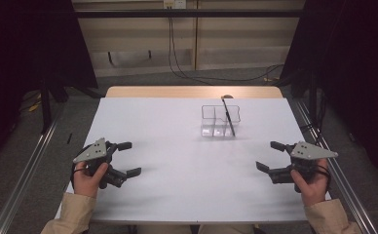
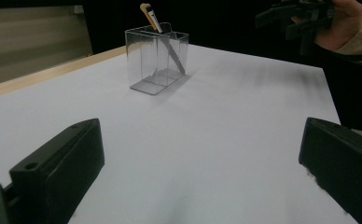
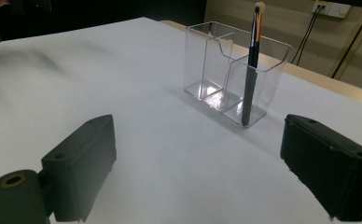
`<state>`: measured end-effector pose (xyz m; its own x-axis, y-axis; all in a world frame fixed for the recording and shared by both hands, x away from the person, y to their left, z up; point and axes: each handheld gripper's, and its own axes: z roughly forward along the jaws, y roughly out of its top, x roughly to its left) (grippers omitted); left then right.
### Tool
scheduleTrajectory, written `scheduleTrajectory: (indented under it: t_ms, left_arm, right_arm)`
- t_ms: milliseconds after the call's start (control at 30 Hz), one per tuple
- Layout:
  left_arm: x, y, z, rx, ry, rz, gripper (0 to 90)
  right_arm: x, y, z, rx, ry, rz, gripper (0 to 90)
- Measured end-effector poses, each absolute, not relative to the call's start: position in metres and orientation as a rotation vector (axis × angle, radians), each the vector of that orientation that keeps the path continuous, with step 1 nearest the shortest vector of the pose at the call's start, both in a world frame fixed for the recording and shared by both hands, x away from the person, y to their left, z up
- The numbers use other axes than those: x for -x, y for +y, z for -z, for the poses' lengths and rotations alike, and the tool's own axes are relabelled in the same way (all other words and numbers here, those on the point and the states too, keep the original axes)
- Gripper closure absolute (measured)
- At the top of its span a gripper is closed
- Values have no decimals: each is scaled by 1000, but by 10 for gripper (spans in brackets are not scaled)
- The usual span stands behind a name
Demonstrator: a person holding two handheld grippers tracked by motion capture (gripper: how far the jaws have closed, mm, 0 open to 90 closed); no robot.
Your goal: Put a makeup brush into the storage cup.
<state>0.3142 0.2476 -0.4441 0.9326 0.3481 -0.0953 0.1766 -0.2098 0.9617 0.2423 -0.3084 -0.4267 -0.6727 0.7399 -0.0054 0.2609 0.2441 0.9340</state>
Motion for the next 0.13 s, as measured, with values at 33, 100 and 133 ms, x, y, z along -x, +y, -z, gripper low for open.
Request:
scheduleTrajectory:
  t_ms: [33, 100, 133]
  left_arm:
    - [-314, 247, 444, -1792, 392, -164, 1]
    - [-315, 247, 444, -1790, 393, -165, 0]
    - [-315, 247, 444, -1791, 389, -162, 1]
  right_arm:
    - [-242, -309, 427, -912, 2070, -1424, 102]
    - [-242, -309, 427, -913, 2070, -1423, 102]
    - [-241, -309, 427, -912, 2072, -1423, 102]
